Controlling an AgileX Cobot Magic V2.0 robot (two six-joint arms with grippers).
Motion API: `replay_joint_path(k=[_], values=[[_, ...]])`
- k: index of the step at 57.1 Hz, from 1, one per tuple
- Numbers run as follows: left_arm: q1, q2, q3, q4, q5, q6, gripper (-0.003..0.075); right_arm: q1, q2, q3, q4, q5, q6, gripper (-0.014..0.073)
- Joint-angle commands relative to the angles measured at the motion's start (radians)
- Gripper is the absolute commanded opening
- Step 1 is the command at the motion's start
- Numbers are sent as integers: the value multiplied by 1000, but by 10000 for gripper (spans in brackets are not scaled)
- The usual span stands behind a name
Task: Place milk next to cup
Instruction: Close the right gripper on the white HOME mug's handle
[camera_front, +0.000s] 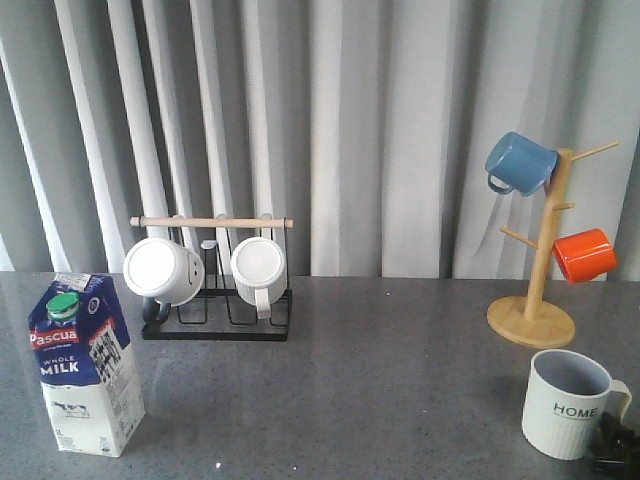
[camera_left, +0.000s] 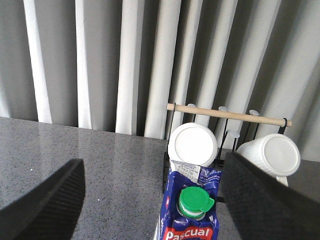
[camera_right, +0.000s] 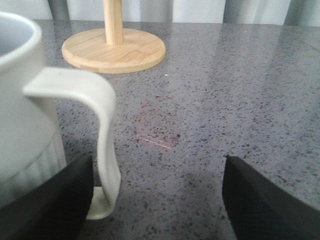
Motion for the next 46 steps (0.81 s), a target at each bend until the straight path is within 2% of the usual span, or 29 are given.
replay_joint_path(k=[1,9,19,26,31,40,46], values=[[-2,-14,-35,-8,-71,-3,533,-7,-24,-33,-12,-77,10,472],[-2,-14,-35,-8,-71,-3,533,-7,-1,-58,-52,-77,37,364],[-2,-14,-35,-8,-71,-3,533,-4,14,-87,-127,-79,69,141],[-2,-14,-35,-8,-71,-3,533,-4,14,-91,-137,-135,96,29],[-2,-14,-35,-8,-71,-3,533,-4,14,-91,-138,-157,121,-11],[-2,-14,-35,-8,-71,-3,533,6,8,-91,-160,-160,177,-6],[-2,-14,-35,-8,-71,-3,533,54,-13,-91,-162,-159,173,-5]])
